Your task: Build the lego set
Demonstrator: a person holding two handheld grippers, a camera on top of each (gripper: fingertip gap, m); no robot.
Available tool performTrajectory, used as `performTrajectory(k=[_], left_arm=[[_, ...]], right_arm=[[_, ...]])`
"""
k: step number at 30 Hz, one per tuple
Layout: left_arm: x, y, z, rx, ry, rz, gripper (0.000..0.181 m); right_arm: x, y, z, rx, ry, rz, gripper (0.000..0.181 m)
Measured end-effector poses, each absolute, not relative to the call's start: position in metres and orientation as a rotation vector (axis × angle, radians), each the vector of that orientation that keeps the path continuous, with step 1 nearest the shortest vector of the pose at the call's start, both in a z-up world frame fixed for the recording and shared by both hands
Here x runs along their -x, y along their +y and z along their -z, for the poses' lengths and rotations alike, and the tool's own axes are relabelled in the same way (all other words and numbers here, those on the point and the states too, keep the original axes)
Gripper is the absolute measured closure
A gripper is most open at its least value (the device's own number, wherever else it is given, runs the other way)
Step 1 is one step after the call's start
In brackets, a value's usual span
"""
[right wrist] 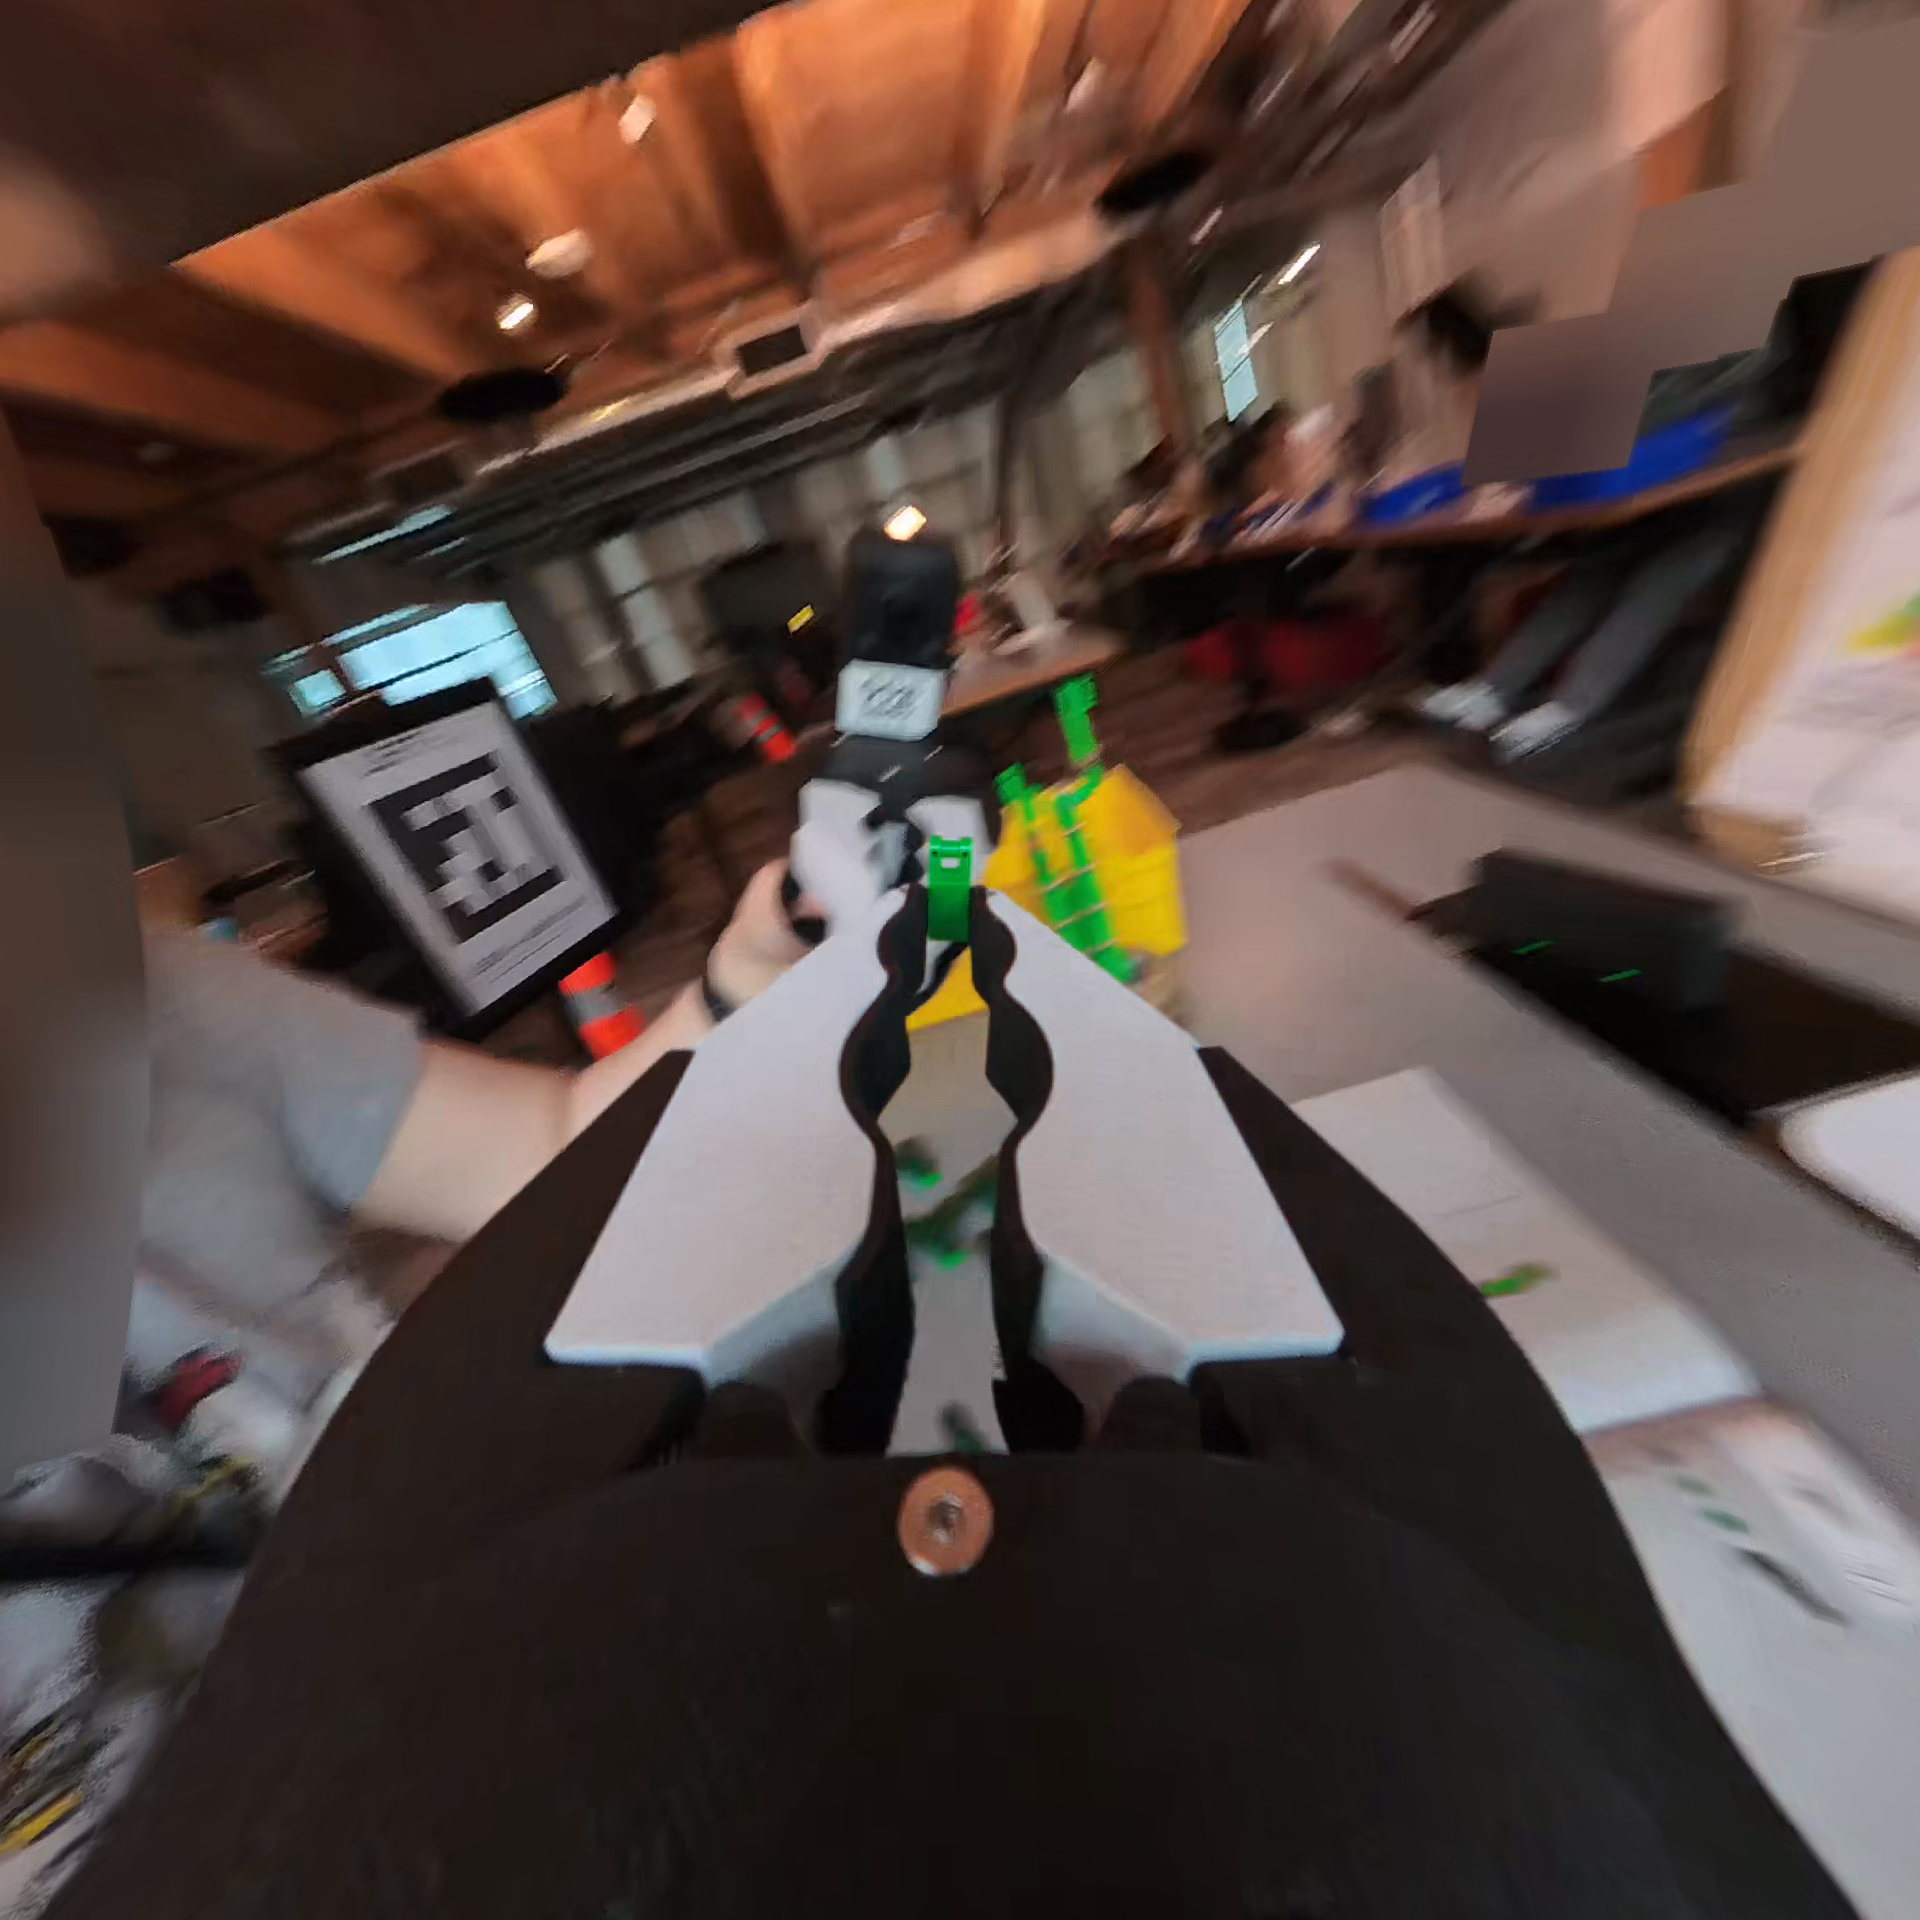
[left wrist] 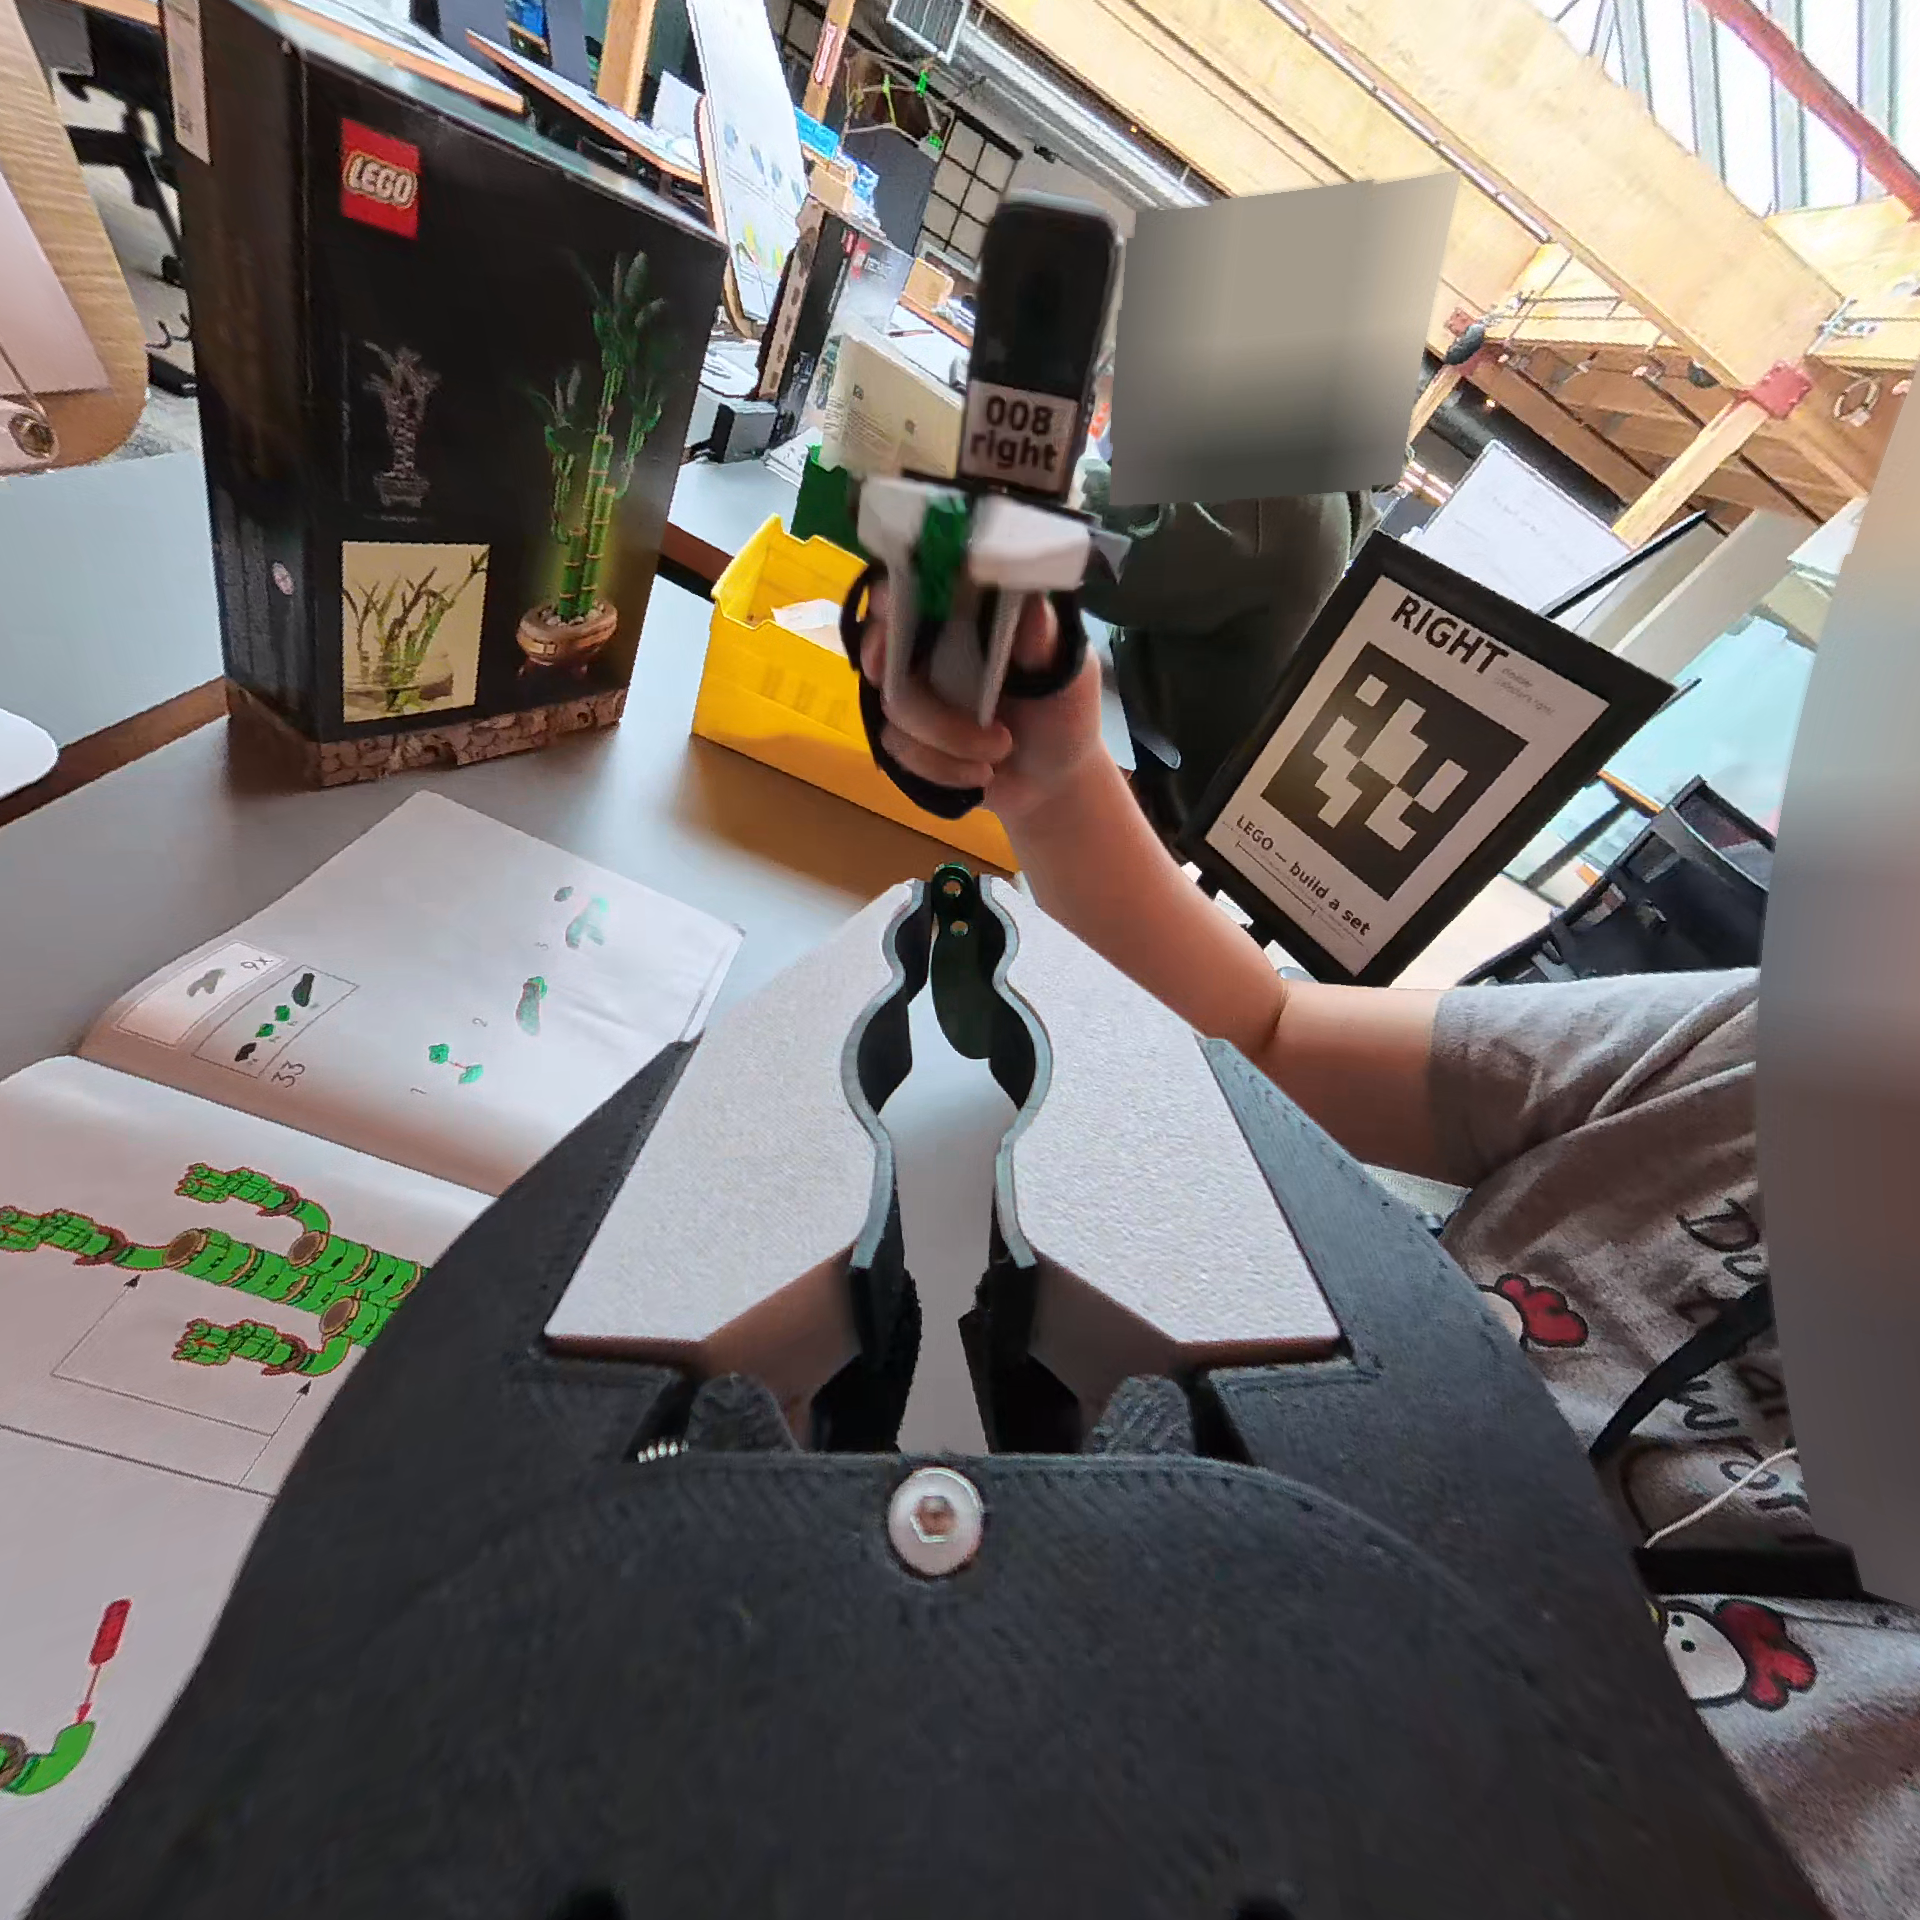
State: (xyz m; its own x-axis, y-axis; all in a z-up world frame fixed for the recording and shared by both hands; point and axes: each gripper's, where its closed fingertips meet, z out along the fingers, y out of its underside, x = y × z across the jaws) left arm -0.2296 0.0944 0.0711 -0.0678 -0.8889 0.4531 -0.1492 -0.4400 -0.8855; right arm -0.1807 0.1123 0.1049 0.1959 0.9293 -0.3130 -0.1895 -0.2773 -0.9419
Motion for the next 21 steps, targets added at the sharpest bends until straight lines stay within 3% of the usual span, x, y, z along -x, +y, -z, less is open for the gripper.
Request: performTrajectory(k=[7,21], left_arm=[[0.232,0.08,-0.093,1.48,1.143,1.594,0.176],[0.233,0.078,-0.106,1.404,1.106,1.617,0.176]], right_arm=[[0.232,0.075,-0.102,1.435,-0.925,-1.485,0.176],[0.238,0.083,-0.106,1.466,-0.812,-1.493,0.176]])
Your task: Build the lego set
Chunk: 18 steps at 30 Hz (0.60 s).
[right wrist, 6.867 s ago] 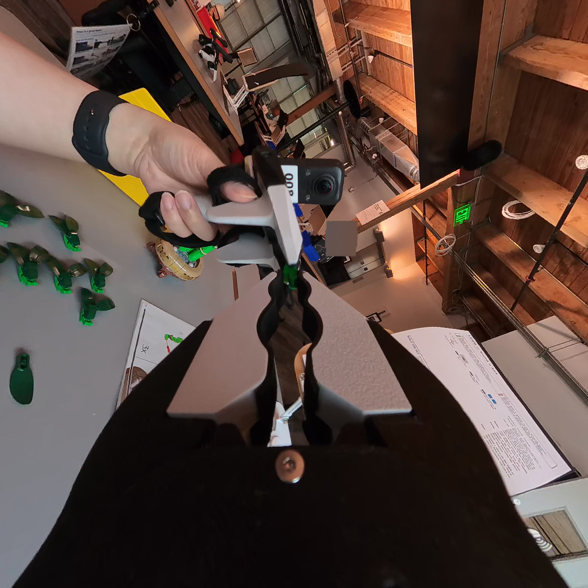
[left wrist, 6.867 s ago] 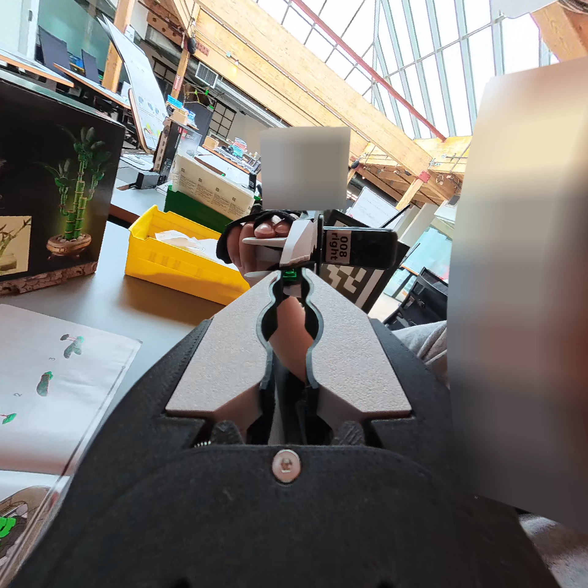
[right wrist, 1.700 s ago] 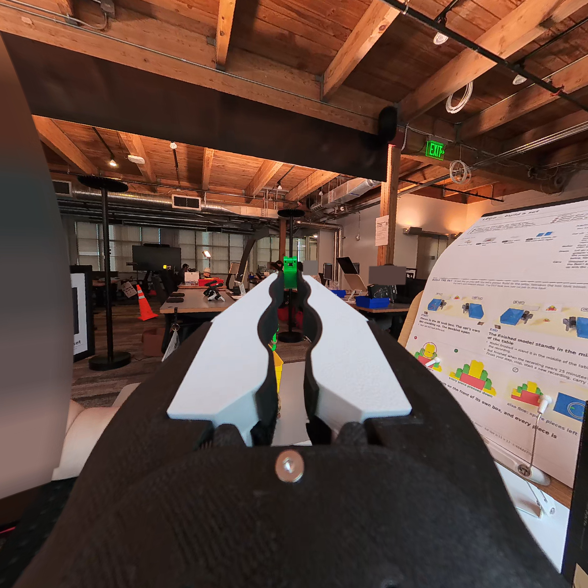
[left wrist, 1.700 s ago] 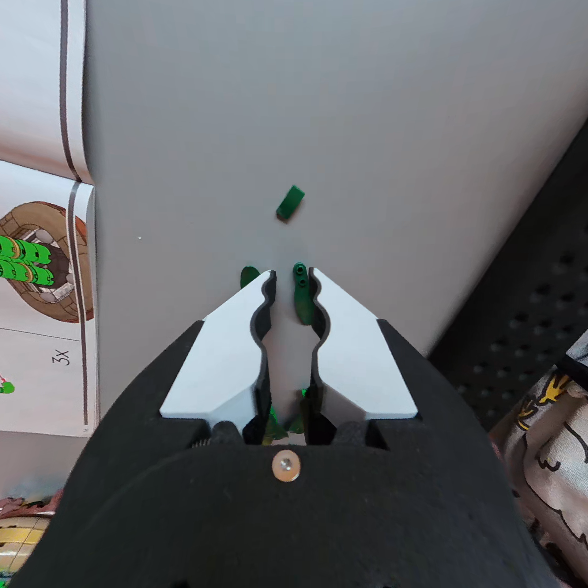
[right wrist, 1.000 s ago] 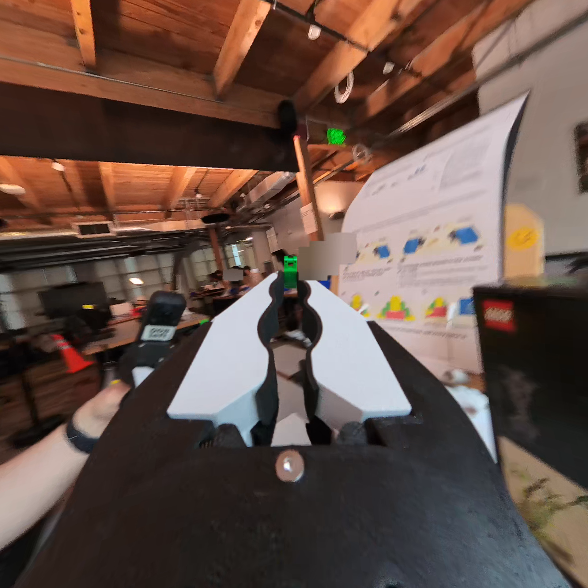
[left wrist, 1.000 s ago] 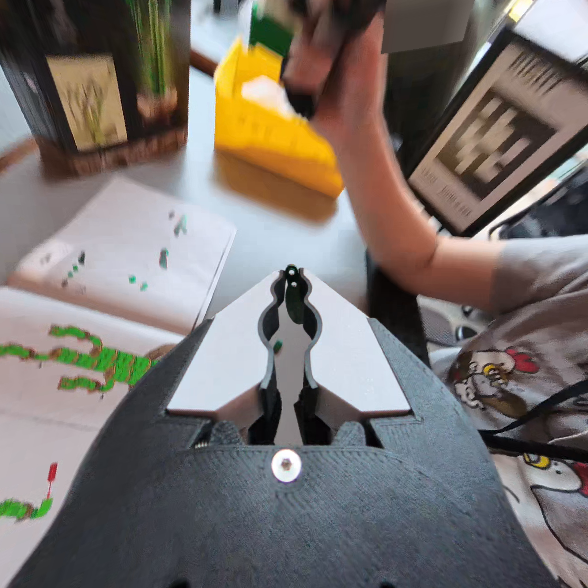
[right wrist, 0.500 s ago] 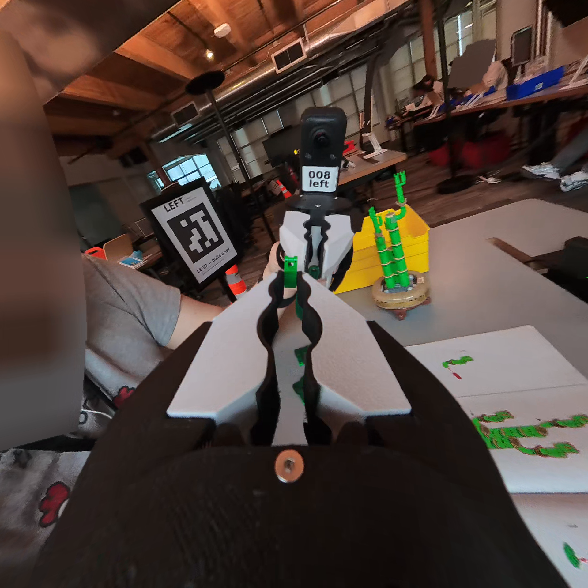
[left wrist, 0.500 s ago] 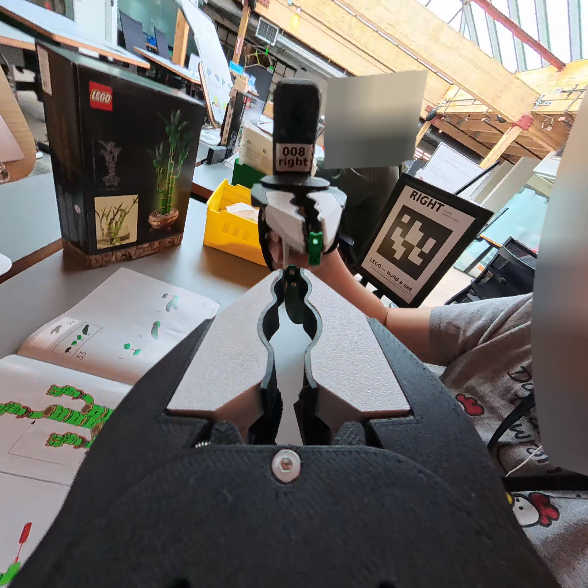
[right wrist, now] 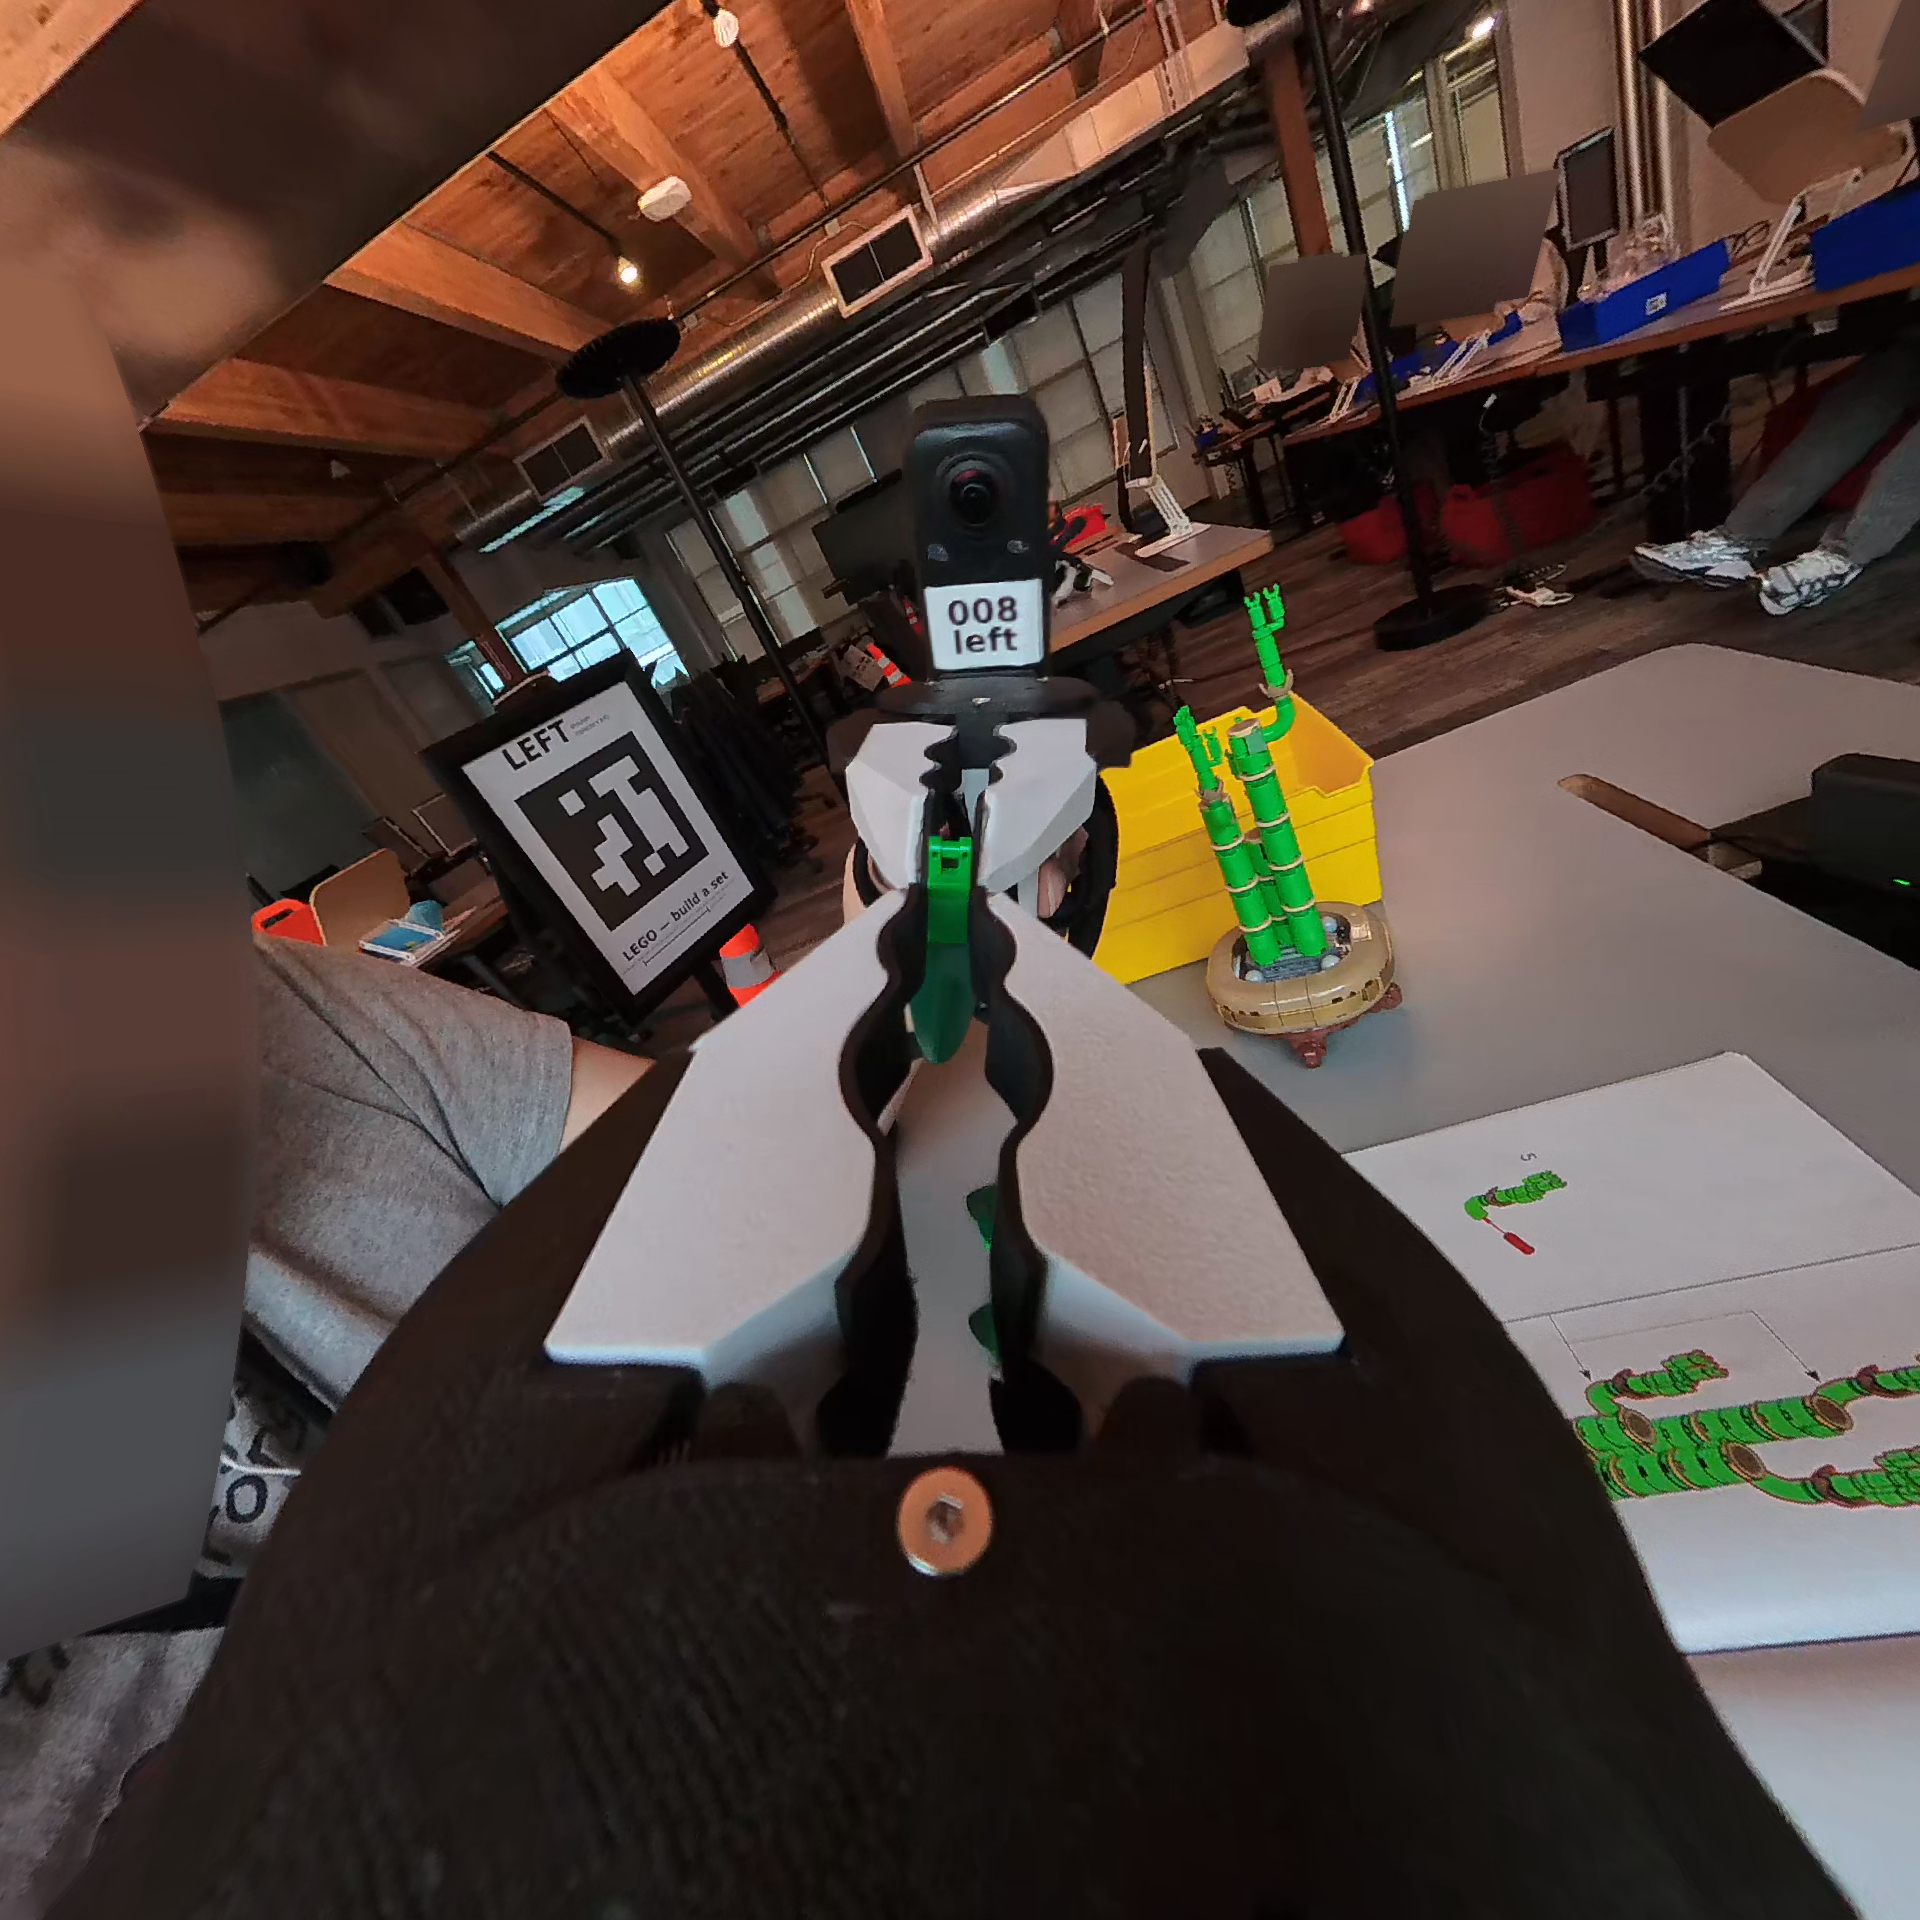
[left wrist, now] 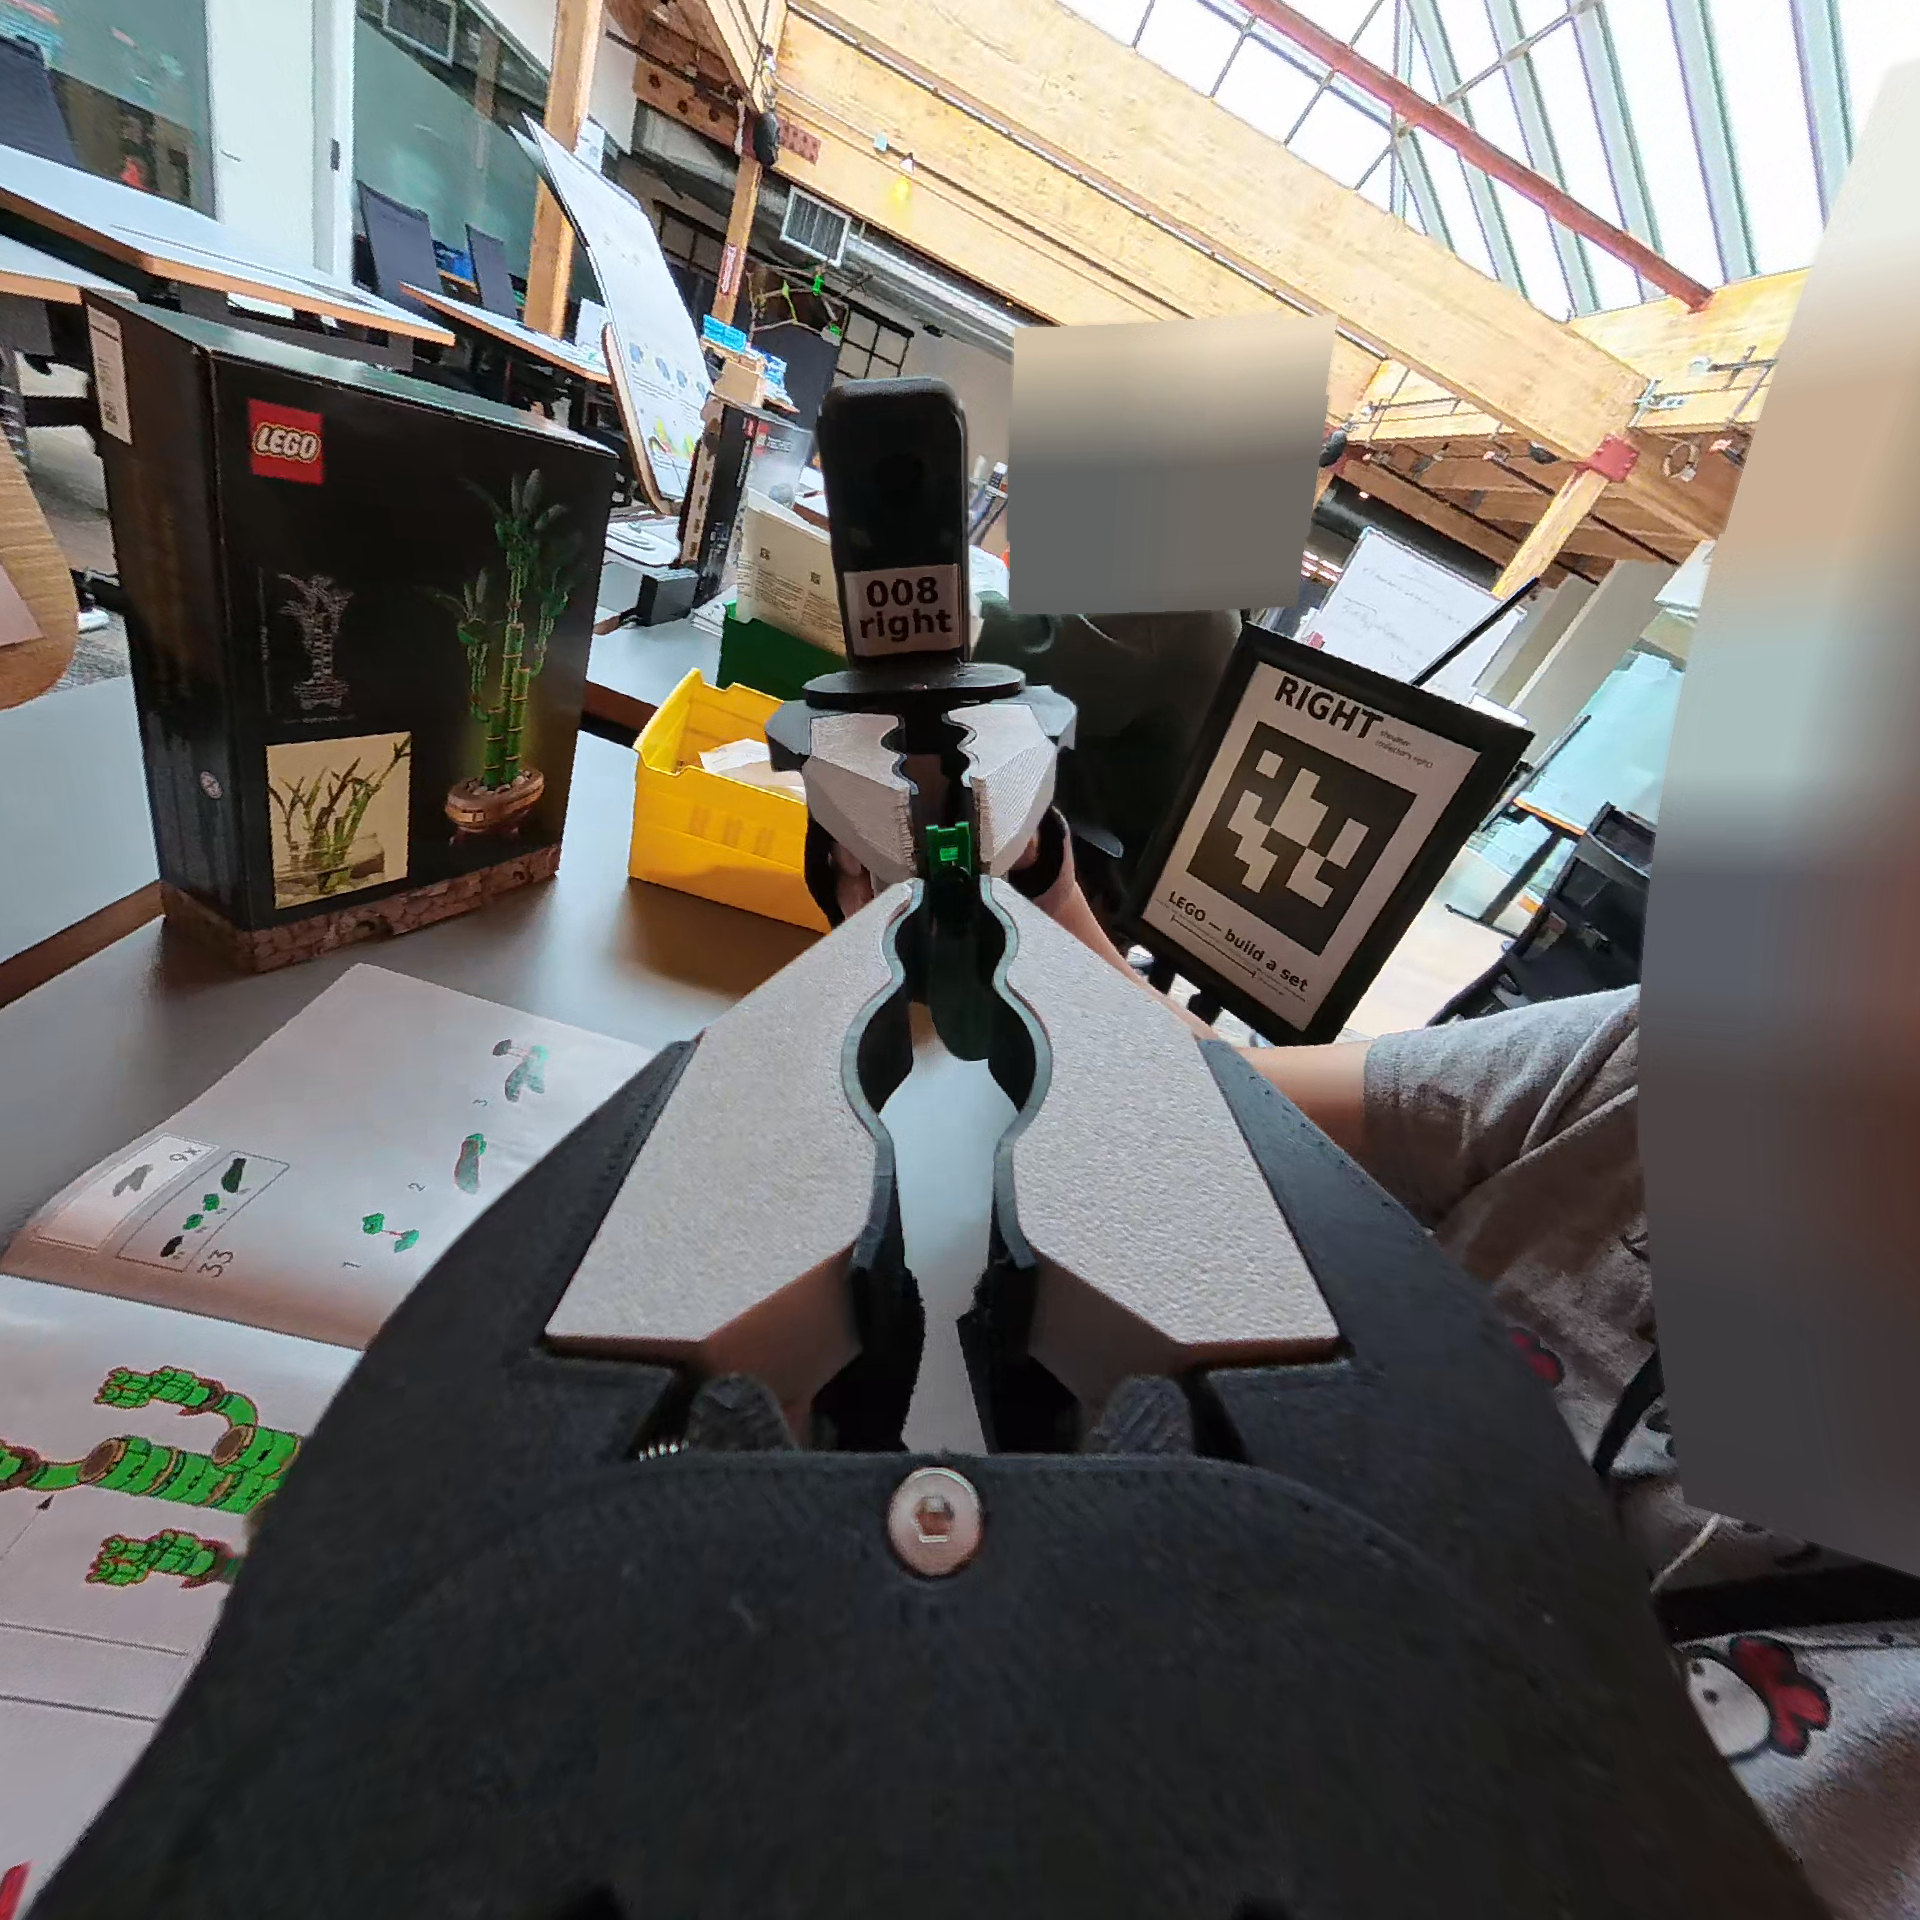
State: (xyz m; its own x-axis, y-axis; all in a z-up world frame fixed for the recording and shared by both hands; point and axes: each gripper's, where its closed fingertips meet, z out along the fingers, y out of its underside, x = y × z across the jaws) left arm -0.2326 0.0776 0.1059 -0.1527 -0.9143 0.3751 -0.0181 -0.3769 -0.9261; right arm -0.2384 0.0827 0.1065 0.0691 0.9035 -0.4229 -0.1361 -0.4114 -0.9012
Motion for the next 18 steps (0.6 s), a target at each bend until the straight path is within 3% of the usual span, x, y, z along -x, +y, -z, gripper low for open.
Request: performTrajectory(k=[18], left_arm=[[0.234,0.089,-0.106,1.416,1.014,1.546,0.176]], right_arm=[[0.24,0.094,-0.107,1.391,-0.721,-1.459,0.176]])
